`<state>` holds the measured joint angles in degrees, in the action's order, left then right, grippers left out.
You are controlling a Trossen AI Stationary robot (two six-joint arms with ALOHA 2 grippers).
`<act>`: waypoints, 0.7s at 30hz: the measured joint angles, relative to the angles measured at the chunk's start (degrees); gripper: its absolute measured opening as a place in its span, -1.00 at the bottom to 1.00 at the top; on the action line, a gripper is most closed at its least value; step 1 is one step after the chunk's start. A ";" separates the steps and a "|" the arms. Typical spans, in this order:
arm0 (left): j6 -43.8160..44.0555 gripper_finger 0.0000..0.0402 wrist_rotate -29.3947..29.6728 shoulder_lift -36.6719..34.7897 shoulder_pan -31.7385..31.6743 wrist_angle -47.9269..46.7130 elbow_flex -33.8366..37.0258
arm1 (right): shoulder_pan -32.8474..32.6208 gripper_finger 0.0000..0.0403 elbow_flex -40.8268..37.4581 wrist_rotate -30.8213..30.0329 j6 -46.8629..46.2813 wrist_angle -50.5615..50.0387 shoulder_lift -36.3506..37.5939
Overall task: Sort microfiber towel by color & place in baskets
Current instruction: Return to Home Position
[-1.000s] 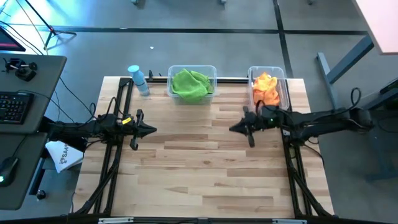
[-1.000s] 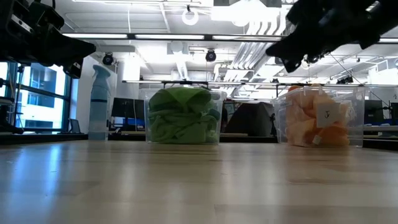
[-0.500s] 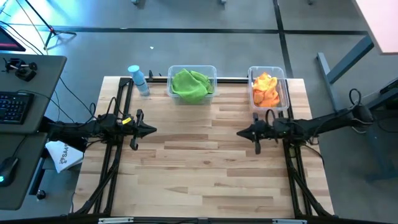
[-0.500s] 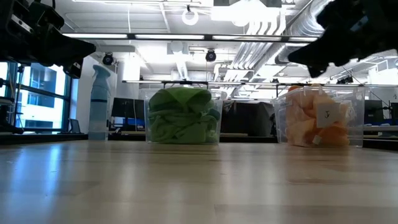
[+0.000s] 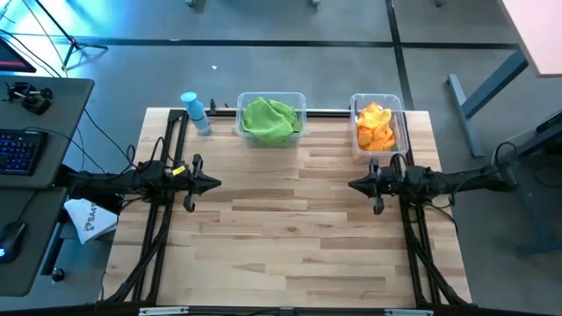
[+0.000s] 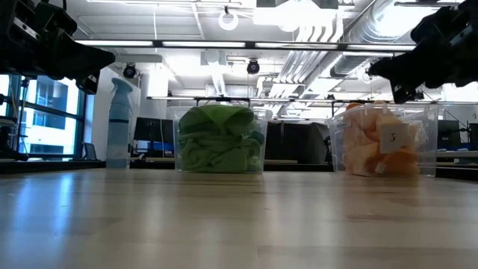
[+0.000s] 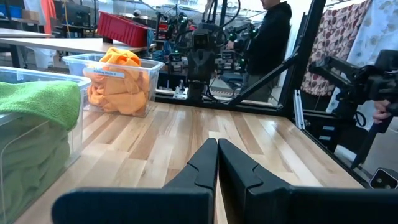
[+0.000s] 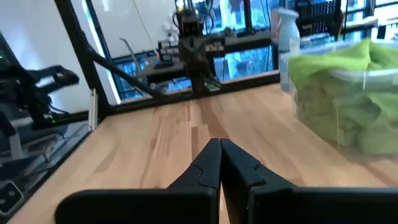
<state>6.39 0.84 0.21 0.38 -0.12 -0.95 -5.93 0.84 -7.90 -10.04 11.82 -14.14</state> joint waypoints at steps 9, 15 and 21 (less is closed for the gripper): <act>0.02 -1.00 0.02 0.00 0.00 0.02 0.00 | 1.46 -1.00 0.00 2.14 2.20 -10.50 12.00; 0.02 -1.00 0.02 0.00 0.01 0.02 0.00 | 1.46 -1.00 0.04 1.99 4.53 -10.86 13.84; 0.02 -1.00 0.00 0.00 0.02 0.01 -0.02 | 1.46 -1.00 0.04 2.36 6.86 -10.91 13.87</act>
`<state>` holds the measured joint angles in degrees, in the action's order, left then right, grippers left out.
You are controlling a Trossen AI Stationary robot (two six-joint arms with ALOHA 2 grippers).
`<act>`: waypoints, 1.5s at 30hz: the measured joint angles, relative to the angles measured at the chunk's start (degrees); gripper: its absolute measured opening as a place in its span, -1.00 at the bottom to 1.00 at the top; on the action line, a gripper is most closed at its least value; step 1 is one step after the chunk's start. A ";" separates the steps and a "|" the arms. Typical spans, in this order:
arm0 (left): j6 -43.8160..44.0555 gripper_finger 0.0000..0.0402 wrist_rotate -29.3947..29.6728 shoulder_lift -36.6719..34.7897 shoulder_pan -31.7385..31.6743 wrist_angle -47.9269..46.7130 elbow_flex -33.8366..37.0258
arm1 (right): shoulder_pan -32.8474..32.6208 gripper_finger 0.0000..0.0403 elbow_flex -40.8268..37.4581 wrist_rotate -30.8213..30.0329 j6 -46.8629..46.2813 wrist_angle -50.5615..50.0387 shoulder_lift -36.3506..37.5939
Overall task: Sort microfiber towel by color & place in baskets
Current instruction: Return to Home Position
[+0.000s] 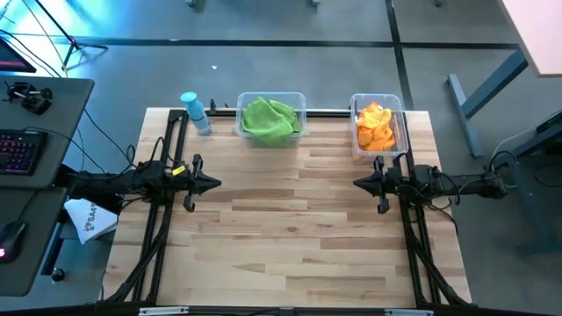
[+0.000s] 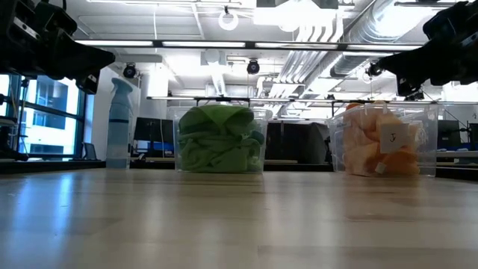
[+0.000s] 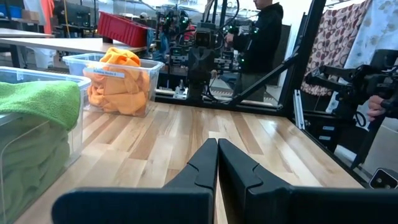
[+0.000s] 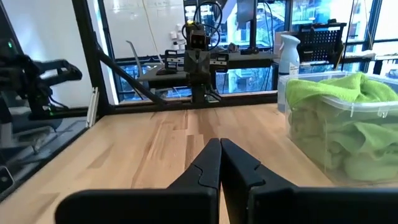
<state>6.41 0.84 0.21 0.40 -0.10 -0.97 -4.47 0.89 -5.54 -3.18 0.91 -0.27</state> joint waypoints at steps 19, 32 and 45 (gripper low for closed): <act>-0.02 -1.00 0.00 0.00 -0.01 0.00 0.00 | 0.00 -1.00 0.00 -0.04 1.73 -0.04 -0.02; 0.00 -1.00 0.01 0.00 -0.01 0.00 0.00 | -0.02 -1.00 0.00 -0.06 1.73 -0.04 -0.02; 0.00 -1.00 0.00 0.00 0.00 0.00 0.00 | 0.00 -1.00 0.00 -0.07 1.73 -0.04 -0.04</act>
